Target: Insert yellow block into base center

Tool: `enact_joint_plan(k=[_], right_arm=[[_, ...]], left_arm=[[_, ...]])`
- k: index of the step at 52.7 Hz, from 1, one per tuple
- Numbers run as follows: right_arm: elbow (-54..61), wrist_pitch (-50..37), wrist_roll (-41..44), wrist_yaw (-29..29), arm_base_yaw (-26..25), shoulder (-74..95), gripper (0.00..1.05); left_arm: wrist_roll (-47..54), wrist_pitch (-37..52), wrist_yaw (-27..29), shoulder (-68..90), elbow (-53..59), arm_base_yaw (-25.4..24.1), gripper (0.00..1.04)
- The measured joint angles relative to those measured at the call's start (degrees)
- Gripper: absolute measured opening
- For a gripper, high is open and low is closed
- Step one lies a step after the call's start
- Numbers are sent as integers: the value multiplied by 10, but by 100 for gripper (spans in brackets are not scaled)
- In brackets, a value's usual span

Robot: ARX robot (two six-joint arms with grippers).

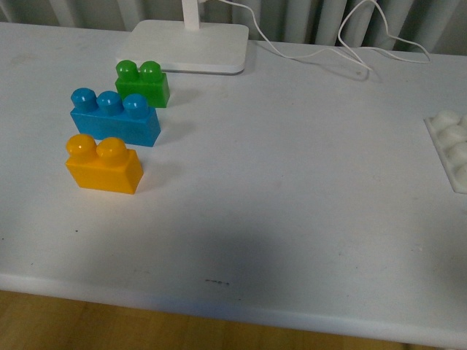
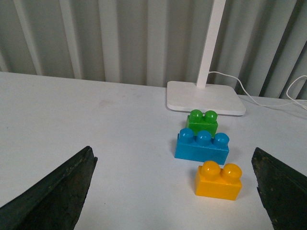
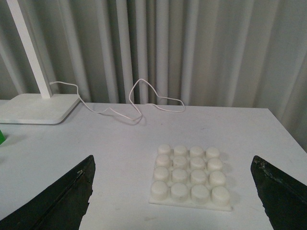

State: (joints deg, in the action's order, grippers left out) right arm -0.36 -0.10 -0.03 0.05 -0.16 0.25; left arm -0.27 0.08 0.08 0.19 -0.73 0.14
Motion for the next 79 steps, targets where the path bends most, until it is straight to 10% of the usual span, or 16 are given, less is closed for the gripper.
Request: enact_joint_plan(k=[69,75,79], right_arm=[[0,0,0,0,0,0,95],[-92,196,-175,-248,48,148,95],[-110,180,-247,-261,3,228,95]], left_arm=[[0,0,0,0,0,0,98],[0,0,0,0,0,0,98],[0,0,0,0,0,0,98]])
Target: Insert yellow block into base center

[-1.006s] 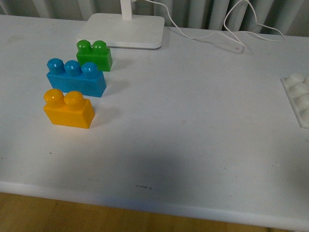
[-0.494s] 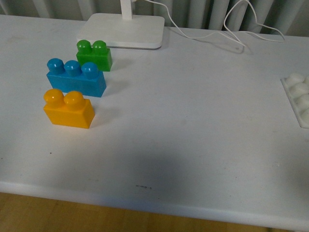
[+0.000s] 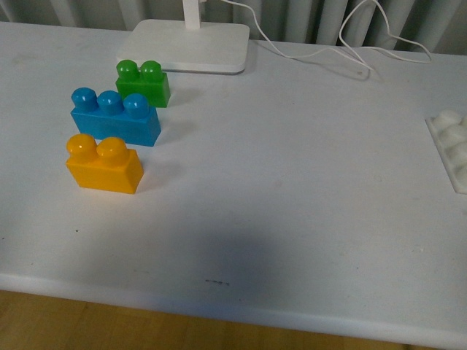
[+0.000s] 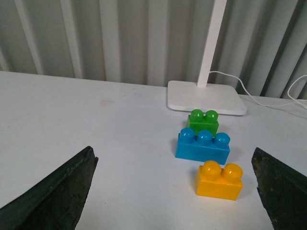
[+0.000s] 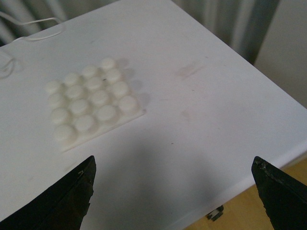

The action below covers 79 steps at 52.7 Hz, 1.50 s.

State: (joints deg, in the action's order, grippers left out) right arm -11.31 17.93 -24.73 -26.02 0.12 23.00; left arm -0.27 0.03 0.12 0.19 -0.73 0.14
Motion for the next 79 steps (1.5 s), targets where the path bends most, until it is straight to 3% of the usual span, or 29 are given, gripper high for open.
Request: enact_joint_plan(k=[5,10,21,40,57,79], right_arm=[[-38,-111,5,104,-83,104,95],[-84,-222,50,213,-113,234,95],[-125,-320,135,303,-118,415,95],[-208,-370,263,334,-121,621,95],[-256,-370,316,366,-126,713,95],[-292,-387,338,366,-124,799,95]], left_arm=[[0,0,0,0,0,0,98],[0,0,0,0,0,0,98],[0,0,0,0,0,0,98],[0,0,0,0,0,0,98],[0,0,0,0,0,0,98],[0,0,0,0,0,0,98]])
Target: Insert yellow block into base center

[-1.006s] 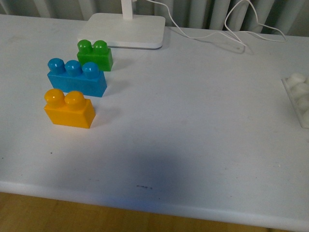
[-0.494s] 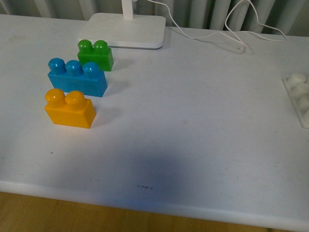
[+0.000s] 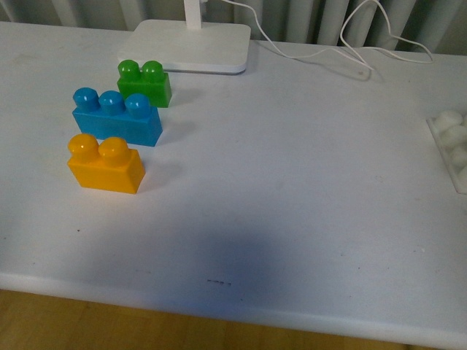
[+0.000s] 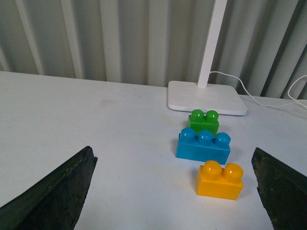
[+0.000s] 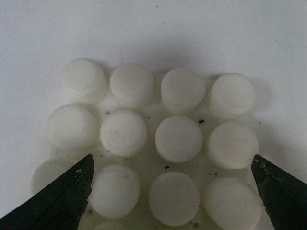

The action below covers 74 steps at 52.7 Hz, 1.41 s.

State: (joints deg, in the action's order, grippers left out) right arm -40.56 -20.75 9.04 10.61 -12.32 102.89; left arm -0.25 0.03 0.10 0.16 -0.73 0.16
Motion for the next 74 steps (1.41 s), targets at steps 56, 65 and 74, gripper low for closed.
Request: enact_joint_plan(k=[56,65,74], right_arm=[[3,-8,-177,-195,219,14,95],[-27,19,-222,-235,257,28,95],[-56,40,-254,-258,296,44,95]], left_arm=[[0,0,0,0,0,0,98],[0,0,0,0,0,0,98],[0,0,0,0,0,0,98]])
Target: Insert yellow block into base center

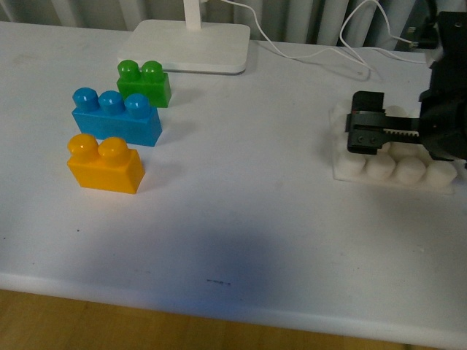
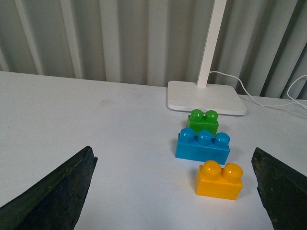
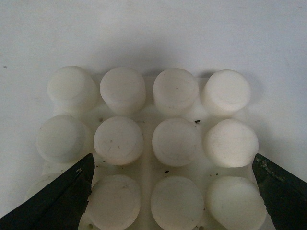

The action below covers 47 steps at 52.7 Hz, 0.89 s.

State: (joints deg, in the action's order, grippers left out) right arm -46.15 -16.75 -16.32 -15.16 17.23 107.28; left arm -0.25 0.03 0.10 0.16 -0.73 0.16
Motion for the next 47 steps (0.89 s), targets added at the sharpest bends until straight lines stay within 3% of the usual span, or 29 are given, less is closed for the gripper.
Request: enact_joint_plan(k=[47], right_arm=[[-89,80,-122,-49,121,40,95]], left_arm=[[0,0,0,0,0,0,98]])
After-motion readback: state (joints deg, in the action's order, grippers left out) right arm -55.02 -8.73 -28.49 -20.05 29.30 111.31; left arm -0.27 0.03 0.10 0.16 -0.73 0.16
